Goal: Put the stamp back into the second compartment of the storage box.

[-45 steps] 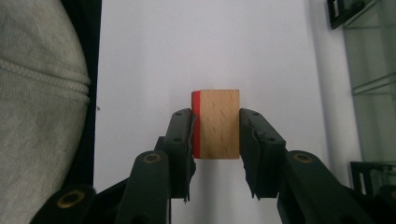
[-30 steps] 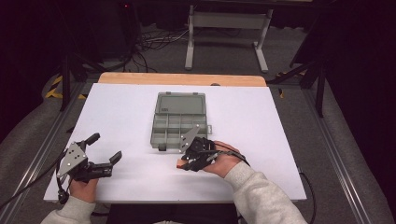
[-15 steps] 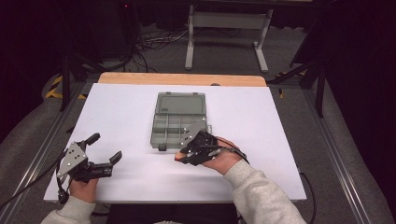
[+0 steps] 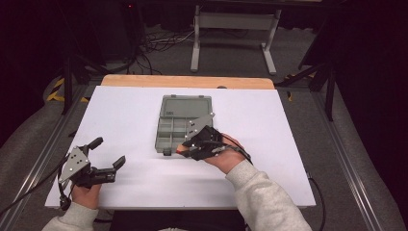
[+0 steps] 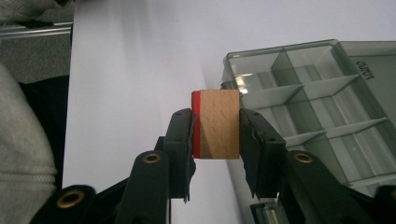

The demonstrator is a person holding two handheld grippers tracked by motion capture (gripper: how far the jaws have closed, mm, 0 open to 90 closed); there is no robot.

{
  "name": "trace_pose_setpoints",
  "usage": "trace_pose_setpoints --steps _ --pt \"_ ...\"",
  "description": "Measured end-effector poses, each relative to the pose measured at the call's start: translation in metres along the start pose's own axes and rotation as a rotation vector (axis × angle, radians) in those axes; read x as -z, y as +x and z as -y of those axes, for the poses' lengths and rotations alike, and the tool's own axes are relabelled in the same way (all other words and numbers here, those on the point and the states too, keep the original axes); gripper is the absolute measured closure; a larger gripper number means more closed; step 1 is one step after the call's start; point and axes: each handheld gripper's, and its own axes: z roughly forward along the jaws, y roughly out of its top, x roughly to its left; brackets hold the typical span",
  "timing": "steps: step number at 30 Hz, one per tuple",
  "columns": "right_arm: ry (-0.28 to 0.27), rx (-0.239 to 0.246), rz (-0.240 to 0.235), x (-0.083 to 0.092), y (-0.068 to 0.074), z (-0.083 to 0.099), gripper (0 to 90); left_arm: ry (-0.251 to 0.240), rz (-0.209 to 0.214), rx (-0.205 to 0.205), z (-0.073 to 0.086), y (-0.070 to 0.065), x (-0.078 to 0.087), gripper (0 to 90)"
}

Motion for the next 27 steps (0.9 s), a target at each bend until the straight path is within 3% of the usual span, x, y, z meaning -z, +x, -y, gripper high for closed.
trace_pose_setpoints --steps 18,27 --pt "-0.052 -0.075 0.085 -0.003 -0.022 -0.009 66.0 0.004 0.002 -0.002 0.000 0.000 0.000 1.5" --pt "-0.041 -0.115 0.129 -0.011 -0.034 -0.017 66.0 0.004 -0.001 0.005 0.000 0.000 0.000 1.5"
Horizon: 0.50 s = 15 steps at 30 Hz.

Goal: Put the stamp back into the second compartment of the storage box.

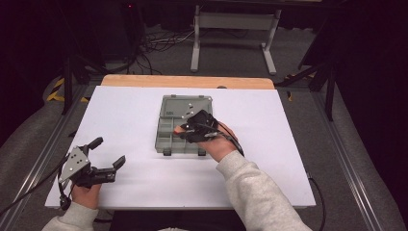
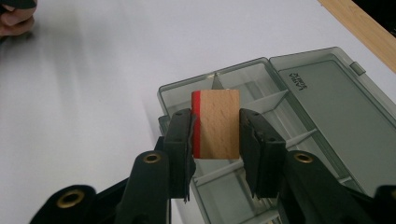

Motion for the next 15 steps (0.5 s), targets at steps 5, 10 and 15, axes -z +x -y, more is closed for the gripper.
trace_pose_setpoints --steps 5,10,15 --pt "0.007 -0.013 0.013 -0.005 -0.005 -0.006 66.0 -0.001 -0.001 0.001 0.000 0.000 0.000 1.5" --pt "0.014 -0.025 0.024 -0.010 -0.009 -0.012 66.0 -0.001 -0.002 -0.003 0.000 0.001 0.000 1.5" --pt "0.024 -0.037 0.030 -0.016 -0.014 -0.015 66.0 -0.004 -0.004 0.003 0.000 0.000 0.000 1.5"
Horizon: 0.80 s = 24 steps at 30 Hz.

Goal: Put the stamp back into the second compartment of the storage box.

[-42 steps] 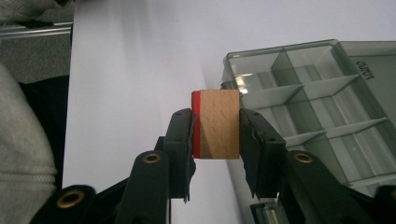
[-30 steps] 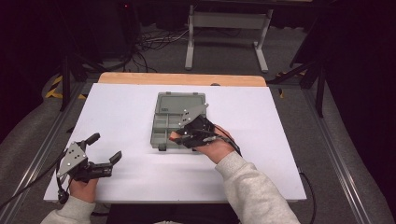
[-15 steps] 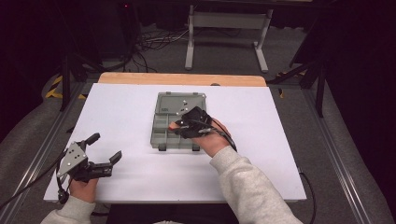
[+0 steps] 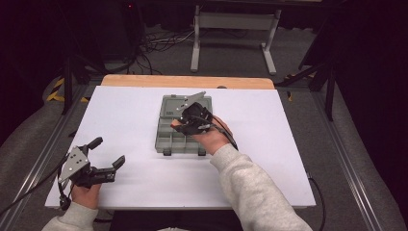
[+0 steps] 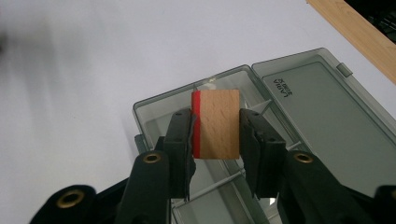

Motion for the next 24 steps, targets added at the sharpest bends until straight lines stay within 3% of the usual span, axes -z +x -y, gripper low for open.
trace_pose_setpoints --steps 24 --pt "0.034 -0.057 0.046 -0.024 -0.020 -0.003 66.0 -0.005 0.002 0.001 0.000 0.000 0.000 1.5"
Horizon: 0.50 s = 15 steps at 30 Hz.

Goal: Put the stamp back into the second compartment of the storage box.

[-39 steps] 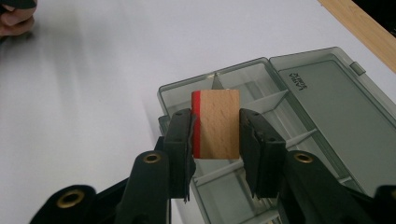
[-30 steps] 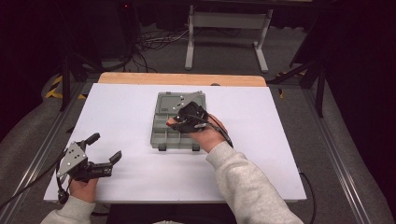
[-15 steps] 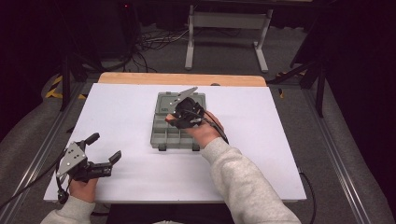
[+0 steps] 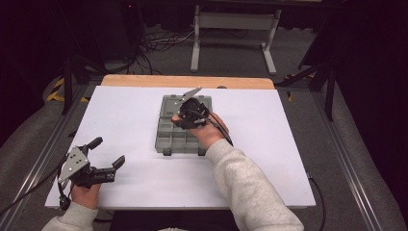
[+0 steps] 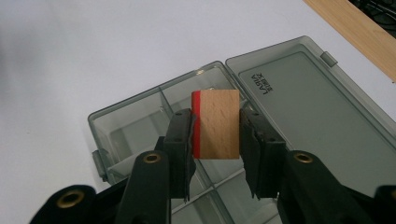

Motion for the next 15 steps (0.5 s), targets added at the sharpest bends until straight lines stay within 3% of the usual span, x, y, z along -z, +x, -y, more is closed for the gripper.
trace_pose_setpoints --steps 15 --pt "0.037 -0.028 0.017 -0.015 -0.011 0.003 66.0 -0.001 0.000 -0.001 0.000 0.000 0.000 1.5"
